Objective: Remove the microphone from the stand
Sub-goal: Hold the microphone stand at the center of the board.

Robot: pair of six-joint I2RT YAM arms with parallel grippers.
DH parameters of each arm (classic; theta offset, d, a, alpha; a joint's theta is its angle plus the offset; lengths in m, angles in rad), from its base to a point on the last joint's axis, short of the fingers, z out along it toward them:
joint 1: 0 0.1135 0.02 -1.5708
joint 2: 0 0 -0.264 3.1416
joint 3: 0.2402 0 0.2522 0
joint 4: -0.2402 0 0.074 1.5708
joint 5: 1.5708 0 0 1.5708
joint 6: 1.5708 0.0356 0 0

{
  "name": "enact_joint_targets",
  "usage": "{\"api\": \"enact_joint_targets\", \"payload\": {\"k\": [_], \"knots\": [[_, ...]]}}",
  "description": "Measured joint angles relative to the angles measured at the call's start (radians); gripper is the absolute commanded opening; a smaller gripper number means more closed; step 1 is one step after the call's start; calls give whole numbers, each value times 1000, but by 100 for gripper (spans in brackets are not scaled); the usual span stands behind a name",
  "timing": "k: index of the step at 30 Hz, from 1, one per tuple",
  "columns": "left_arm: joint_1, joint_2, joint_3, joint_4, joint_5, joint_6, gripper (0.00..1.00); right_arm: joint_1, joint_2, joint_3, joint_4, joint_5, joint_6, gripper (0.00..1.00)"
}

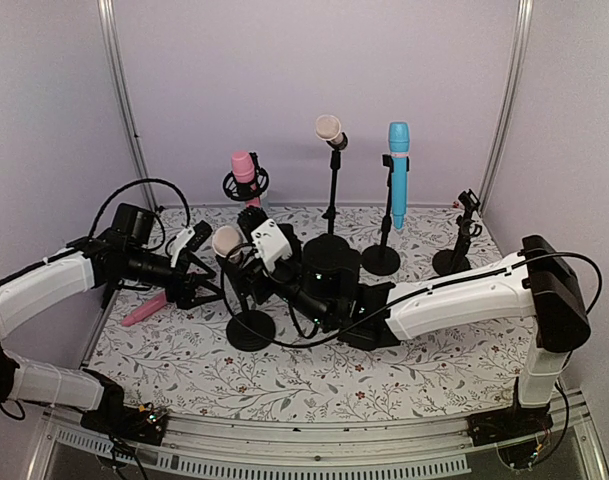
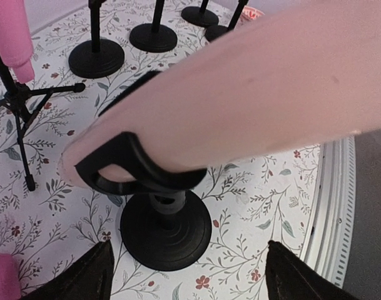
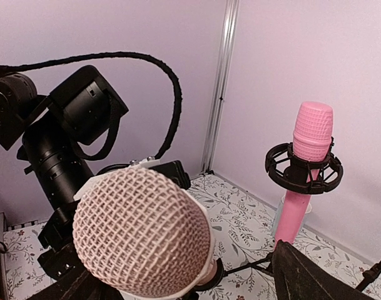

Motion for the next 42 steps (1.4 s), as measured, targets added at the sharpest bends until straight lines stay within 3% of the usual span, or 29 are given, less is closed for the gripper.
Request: {"api": "enact_joint_targets", "payload": {"k": [13,20,27,33,42], "knots": [[3,118,-63,257,70,-132,64,24,81,83,24,55,-94,71],[-3,172,-58,341,134,-184,51,44,119,125,37,101,-153,54],[-12,218,-48,397,181,-222,31,51,126,126,56,146,-175,35],[-31,250,-37,449,187,-248,32,51,128,126,70,184,-181,25],[-64,307,-7,487,158,-262,48,51,128,113,93,205,-193,14]]}}
